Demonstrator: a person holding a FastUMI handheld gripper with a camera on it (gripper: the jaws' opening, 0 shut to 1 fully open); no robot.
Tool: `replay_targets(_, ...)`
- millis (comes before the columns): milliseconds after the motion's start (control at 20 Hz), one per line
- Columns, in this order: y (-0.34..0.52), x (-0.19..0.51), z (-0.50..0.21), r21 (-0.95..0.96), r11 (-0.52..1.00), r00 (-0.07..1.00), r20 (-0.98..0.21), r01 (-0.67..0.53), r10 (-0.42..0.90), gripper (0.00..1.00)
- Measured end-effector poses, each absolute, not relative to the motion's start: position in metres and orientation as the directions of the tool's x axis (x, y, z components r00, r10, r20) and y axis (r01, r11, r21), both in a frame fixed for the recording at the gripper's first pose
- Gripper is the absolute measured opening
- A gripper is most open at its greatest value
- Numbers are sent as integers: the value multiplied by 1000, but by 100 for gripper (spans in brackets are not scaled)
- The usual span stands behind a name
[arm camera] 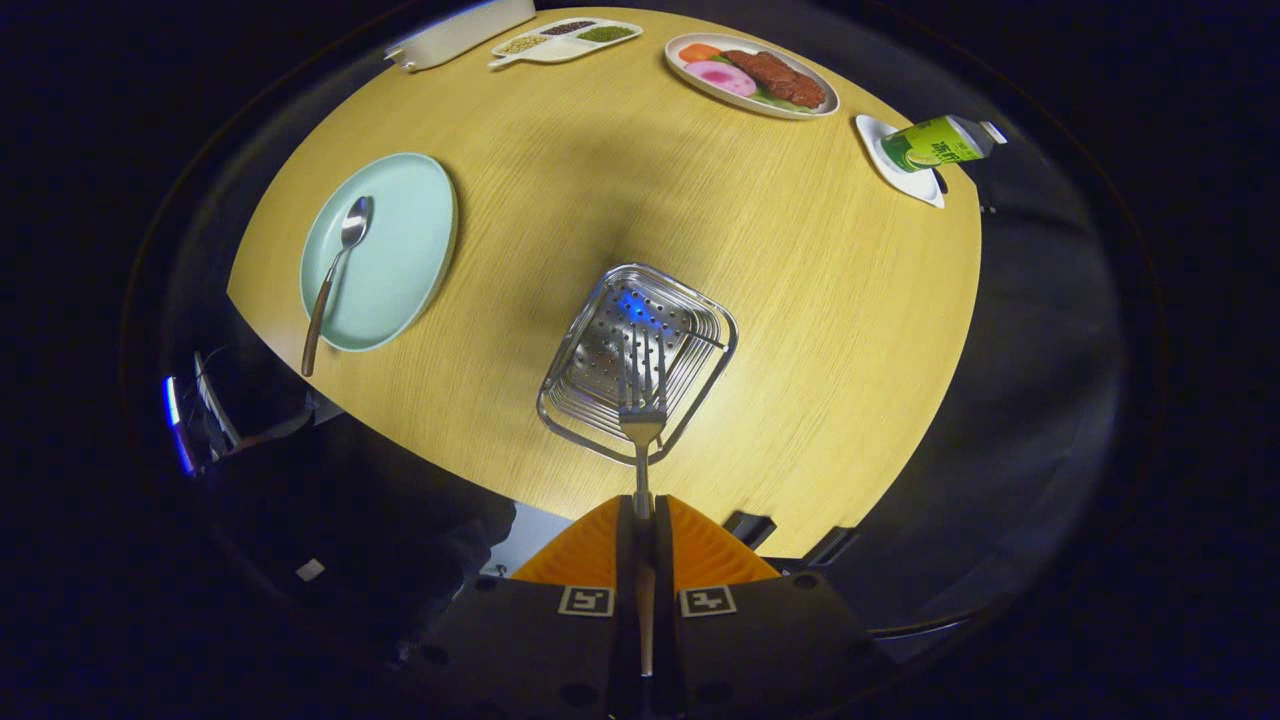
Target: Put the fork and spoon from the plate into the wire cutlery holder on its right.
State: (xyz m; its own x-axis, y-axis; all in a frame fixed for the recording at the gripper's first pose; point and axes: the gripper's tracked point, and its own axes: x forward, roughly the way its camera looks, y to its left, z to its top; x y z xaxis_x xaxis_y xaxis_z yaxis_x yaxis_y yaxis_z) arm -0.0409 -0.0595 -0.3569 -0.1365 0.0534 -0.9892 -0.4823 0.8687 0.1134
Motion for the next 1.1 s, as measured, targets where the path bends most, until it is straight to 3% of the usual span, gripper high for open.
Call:
replay_targets(150, -57, -41, -361, 122, 872, -196, -980, -474, 31, 12)
replay_targets(550, -50, -31, -364, 119, 868, -161, -986, -482, 46, 19)
replay_targets(700, -43, -20, -356, 111, 876, -63, -994, -469, 92, 33)
replay_targets(950, -32, 5, -318, 39, 896, 204, -968, -442, 143, 37)
replay_targets(1100, 15, 6, -286, 92, 898, 325, -913, -430, 249, 42)
